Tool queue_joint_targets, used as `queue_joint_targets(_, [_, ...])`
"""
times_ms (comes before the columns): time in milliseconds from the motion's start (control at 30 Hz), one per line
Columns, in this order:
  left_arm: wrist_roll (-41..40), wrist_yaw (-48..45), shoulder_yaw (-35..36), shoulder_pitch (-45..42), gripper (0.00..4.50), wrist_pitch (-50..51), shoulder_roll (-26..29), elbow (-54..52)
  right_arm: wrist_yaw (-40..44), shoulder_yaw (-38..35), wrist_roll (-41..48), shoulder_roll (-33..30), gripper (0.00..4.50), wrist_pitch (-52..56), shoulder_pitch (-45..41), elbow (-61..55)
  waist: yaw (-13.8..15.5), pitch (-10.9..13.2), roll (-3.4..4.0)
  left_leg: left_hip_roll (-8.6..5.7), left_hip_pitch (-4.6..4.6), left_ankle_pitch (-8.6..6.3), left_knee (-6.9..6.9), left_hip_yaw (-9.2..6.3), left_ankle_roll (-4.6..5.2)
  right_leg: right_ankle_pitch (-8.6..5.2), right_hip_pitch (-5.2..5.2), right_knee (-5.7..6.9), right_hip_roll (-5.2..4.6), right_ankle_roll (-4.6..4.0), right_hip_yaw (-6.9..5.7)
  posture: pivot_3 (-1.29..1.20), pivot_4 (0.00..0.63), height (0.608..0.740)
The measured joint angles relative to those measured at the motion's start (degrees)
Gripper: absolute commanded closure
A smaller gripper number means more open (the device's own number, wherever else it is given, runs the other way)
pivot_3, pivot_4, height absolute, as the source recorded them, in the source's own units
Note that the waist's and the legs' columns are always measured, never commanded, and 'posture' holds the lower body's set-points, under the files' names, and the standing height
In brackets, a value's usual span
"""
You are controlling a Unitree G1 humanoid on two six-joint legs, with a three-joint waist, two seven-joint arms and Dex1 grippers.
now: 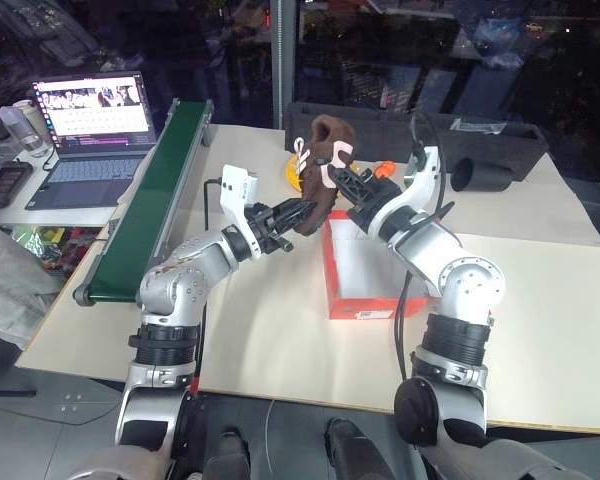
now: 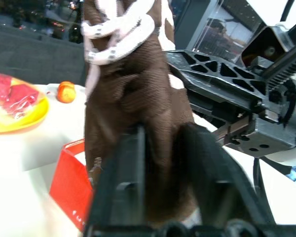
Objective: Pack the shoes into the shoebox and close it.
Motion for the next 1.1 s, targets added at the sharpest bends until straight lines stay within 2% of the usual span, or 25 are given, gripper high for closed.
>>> queue_joint_targets(300, [1.51, -5.04, -4.53, 4.91, 2.33, 0.78, 5.01, -0.98, 0.53, -2.35, 0.0, -17.47, 4.38, 1.48, -2.02, 0.41, 0.26, 0.11, 0.17, -0.02, -0.05, 0.0, -0.04, 0.0, 0.0, -0.02, -0.03, -0.08, -0.06, -0.02, 0.0, 0.0, 0.15, 0.74])
queue_joint_targets(400, [1.56, -8.75, -6.67, 5.62, 2.33, -0.12, 6.81, -4.33, 2.17, -1.06, 0.04, -22.17, 4.38, 5.43, -2.4, 1.47, -0.17, 0.12, 0.2, -0.02, -0.01, -0.01, -0.06, 0.01, 0.01, -0.03, -0.03, -0.05, -0.06, -0.04, 0.02, 0.0, 0.15, 0.74])
queue_joint_targets(567, [7.97, -17.08, -12.29, 9.47, 2.33, -8.88, 14.43, -5.54, 8.74, 5.55, -0.18, -33.54, 4.38, 17.88, -3.15, 5.11, 0.2, 0.21, 0.36, -0.02, -0.02, 0.0, 0.02, 0.01, 0.01, -0.24, -0.02, -0.07, -0.07, -0.41, 0.02, 0.0, 0.15, 0.74])
queue_joint_targets(833, [10.38, -19.86, -12.97, 9.33, 2.33, -13.04, 14.91, -5.03, 17.69, 13.82, -6.41, -41.01, 4.38, 23.05, -2.57, 10.43, 0.5, 0.22, 0.35, -0.08, -0.06, 0.0, 0.06, 0.02, 0.01, -0.22, 0.0, -0.15, -0.16, -0.32, 0.04, 0.0, 0.15, 0.74])
queue_joint_targets(1100, [10.59, -18.68, -13.02, 11.3, 2.33, -12.96, 13.71, -5.88, 23.8, 19.01, -16.92, -41.33, 4.38, 18.9, -0.67, 22.18, 0.41, 0.22, 0.35, -0.09, -0.05, 0.0, 0.08, 0.02, 0.01, -0.05, 0.01, -0.1, -0.15, -0.01, 0.03, 0.0, 0.15, 0.74])
